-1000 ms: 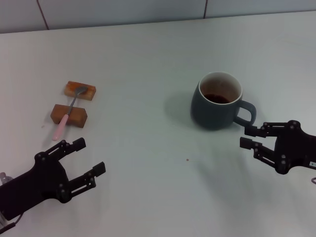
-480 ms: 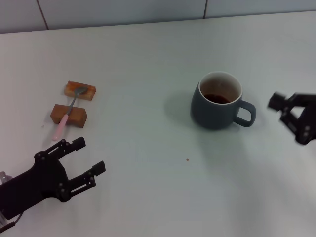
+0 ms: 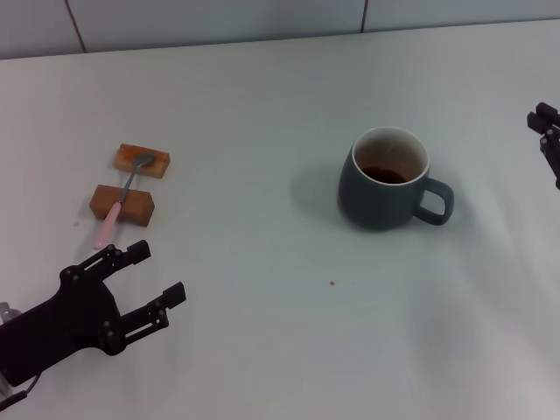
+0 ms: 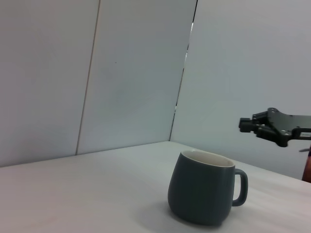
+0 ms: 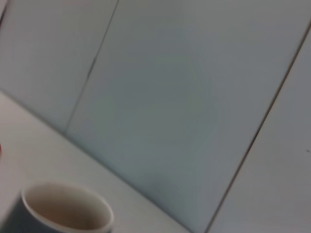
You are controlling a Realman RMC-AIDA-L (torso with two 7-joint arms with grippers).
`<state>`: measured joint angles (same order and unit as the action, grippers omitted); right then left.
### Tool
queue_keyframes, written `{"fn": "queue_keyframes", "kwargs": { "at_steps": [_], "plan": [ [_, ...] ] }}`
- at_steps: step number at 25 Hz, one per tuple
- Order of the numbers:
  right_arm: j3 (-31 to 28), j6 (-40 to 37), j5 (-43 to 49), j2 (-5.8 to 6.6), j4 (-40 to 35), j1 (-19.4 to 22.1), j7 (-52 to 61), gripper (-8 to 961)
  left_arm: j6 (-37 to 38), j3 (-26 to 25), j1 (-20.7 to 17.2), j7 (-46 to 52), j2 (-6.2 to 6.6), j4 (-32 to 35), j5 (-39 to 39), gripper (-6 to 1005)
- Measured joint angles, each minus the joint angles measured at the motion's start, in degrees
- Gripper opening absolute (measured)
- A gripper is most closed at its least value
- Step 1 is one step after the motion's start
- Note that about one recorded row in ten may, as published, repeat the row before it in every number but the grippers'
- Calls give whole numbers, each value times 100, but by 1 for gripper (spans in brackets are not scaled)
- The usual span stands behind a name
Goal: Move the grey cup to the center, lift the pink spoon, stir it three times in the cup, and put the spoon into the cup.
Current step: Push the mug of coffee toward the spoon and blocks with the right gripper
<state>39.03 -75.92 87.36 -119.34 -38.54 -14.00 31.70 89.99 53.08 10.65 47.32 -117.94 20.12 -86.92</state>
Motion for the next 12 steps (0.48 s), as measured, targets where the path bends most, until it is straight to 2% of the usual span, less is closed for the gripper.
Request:
{"fn": "queue_keyframes", "kwargs": {
  "at_steps": [3, 8, 12],
  "plan": [
    [227, 438, 160, -2, -95, -99, -347, 87, -35, 0, 14, 1, 0, 0, 0, 797],
    [1124, 1142, 283, -14, -165, -103, -830, 87, -55, 0, 25, 9, 0, 0, 0, 797],
    [1592, 1429, 289, -15, -167, -93, -946, 87, -57, -12, 32, 15, -6, 0, 0, 797]
  ]
}}
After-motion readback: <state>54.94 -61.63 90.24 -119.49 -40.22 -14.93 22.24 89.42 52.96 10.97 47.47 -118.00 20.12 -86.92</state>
